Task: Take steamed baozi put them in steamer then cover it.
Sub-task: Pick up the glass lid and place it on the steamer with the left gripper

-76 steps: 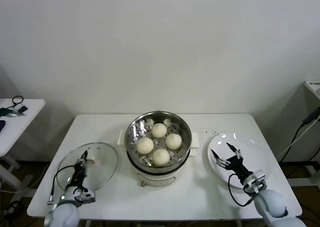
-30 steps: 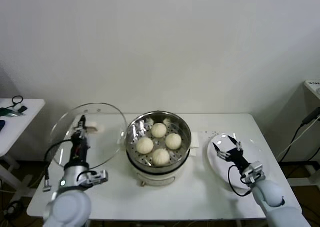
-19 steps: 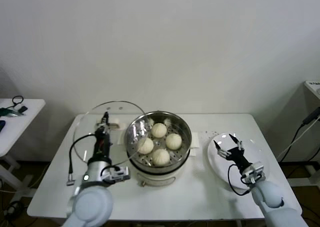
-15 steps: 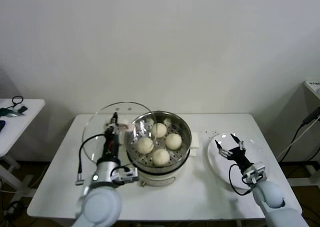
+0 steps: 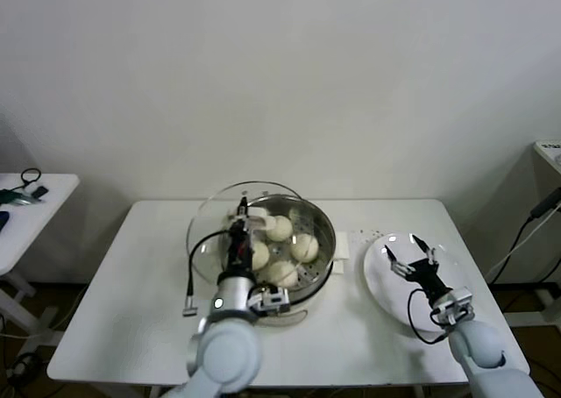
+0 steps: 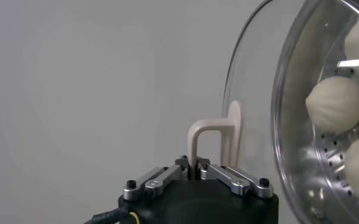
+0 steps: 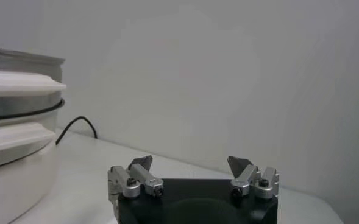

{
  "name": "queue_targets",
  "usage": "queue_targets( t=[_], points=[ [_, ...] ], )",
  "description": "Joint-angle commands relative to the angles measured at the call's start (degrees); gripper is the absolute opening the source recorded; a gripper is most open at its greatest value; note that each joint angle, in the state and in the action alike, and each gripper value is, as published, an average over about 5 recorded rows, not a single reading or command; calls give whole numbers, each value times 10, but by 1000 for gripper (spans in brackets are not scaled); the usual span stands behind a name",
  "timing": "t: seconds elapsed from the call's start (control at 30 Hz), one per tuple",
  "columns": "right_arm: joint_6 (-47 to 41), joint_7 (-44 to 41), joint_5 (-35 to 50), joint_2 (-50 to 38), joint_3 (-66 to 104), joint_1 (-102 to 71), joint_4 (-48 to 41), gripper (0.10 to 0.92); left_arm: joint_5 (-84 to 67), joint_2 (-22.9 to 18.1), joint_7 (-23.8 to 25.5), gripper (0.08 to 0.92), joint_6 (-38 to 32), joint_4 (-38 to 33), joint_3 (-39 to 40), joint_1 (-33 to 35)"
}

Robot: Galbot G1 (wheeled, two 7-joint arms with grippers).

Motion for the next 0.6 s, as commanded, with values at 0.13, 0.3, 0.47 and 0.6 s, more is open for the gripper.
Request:
queue_targets(
  t=[0.13, 0.3, 0.47, 0.6],
  points=[
    [6, -2, -10, 4, 15, -5, -9, 823, 32, -89, -27, 150, 28, 96, 24, -15],
    [7, -2, -14, 3, 18, -5, -11, 823, 38, -113, -32, 150, 28, 118, 21, -21],
    [9, -2, -18, 3, 21, -7, -11, 823, 52, -129, -32, 150, 28, 136, 24, -20],
    [11, -3, -19, 2, 25, -9, -12, 823, 58, -127, -32, 150, 28, 149, 22, -19]
  ],
)
